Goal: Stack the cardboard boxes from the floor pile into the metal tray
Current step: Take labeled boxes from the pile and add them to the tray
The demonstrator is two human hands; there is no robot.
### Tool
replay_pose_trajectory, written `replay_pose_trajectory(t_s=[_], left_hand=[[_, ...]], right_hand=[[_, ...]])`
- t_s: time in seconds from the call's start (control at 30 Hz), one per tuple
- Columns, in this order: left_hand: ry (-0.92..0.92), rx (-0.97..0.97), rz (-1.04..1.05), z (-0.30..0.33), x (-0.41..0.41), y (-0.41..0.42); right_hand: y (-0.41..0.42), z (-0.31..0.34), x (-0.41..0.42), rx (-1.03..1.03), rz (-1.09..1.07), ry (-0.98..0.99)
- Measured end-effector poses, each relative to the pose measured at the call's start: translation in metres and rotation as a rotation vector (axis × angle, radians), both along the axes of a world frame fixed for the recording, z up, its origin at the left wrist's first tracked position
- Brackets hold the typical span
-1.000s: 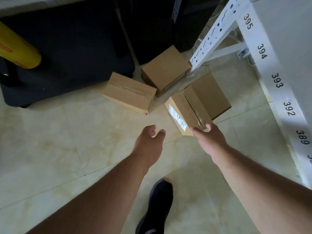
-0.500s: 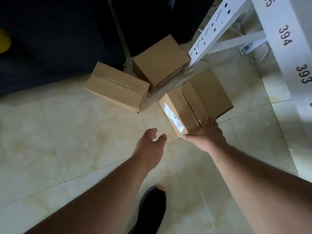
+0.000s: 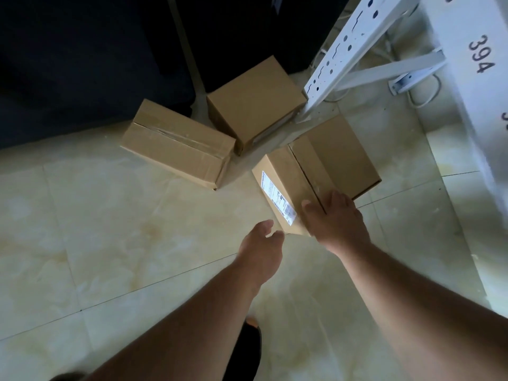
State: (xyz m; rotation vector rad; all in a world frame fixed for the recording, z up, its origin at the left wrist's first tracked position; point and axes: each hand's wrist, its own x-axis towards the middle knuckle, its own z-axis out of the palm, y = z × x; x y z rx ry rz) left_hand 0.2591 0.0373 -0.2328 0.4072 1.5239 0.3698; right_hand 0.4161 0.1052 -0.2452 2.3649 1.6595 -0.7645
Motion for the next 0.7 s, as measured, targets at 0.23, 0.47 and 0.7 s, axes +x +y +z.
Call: replay_pose_trajectory(t_s=[0.23,0.47,0.7], left_hand=[[-0.054,0.011,0.078,-0.003,0.044,0.016],[0.108,0.215,0.054,0.033,0.014,-0.021],[0.430,0.543,-0.402,0.096,-0.031,-0.044]], right_hand=[[0.003,0.004,0.012,0.151,-0.056,0.106],[-0.029,0.040,-0.008,0.062,-0.211,0.292],[-0.046,0.101,-0.054,-0.228,-0.622,0.724]])
